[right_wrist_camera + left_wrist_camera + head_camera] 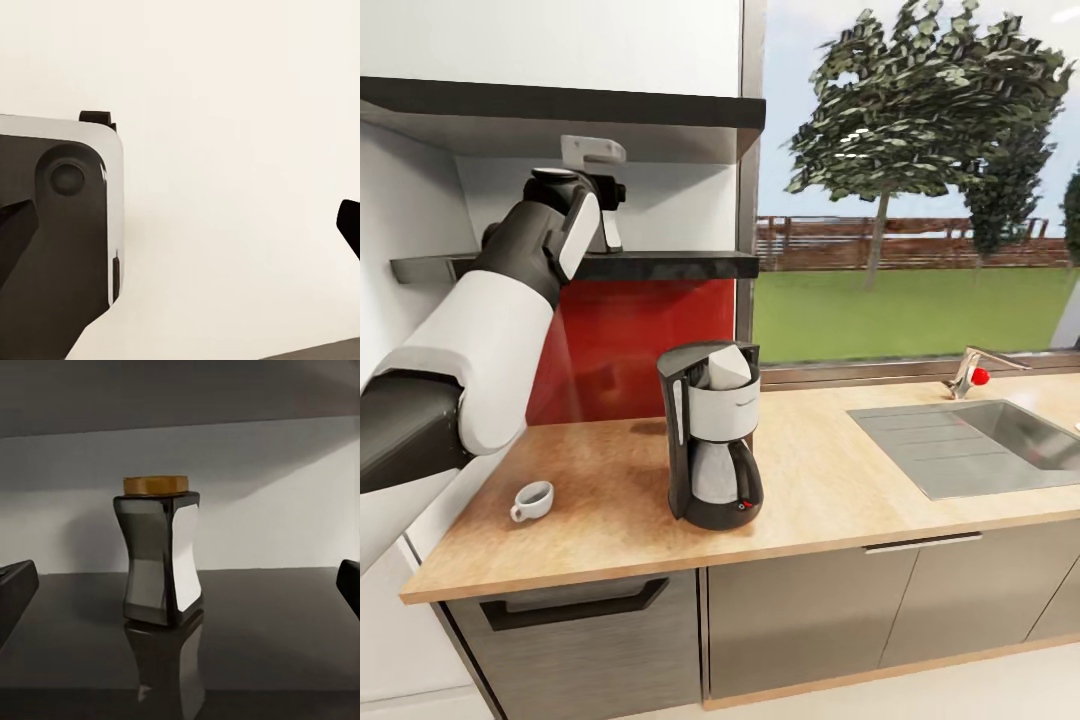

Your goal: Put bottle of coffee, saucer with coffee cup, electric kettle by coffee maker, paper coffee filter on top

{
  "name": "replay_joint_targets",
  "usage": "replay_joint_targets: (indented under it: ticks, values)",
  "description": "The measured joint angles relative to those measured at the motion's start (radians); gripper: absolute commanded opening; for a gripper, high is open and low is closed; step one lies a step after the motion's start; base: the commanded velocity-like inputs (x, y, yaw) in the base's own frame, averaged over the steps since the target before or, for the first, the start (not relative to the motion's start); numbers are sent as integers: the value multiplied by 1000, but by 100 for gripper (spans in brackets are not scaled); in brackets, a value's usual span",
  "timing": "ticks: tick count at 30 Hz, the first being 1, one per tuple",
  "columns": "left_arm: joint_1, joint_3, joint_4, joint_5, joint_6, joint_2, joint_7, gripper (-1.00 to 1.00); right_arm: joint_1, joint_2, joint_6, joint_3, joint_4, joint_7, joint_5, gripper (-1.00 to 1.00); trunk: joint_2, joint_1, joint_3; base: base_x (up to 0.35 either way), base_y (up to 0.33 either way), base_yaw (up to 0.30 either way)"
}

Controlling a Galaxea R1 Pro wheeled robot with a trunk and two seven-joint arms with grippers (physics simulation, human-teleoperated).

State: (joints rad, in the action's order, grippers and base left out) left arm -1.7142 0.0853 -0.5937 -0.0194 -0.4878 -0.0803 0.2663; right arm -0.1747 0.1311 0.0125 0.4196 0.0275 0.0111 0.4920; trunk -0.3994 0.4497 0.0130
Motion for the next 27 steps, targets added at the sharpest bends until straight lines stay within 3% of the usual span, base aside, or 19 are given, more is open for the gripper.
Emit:
replay_joint_targets:
  ticks: [11, 19, 27]
  values:
    - [8, -1, -5, -2, 7, 9, 42, 100, 0, 14, 2, -1, -1, -5, 2, 100, 0, 0, 0, 5, 0, 0]
    - [10, -2, -1, 0, 7, 15, 52, 100, 0, 22, 3, -3, -2, -5, 3, 100, 0, 0, 0, 248, 0, 0]
    - [10, 1, -2, -2, 9, 15, 53, 100, 0, 20, 2, -6, -2, 0, 8, 100, 0, 0, 0, 49, 0, 0]
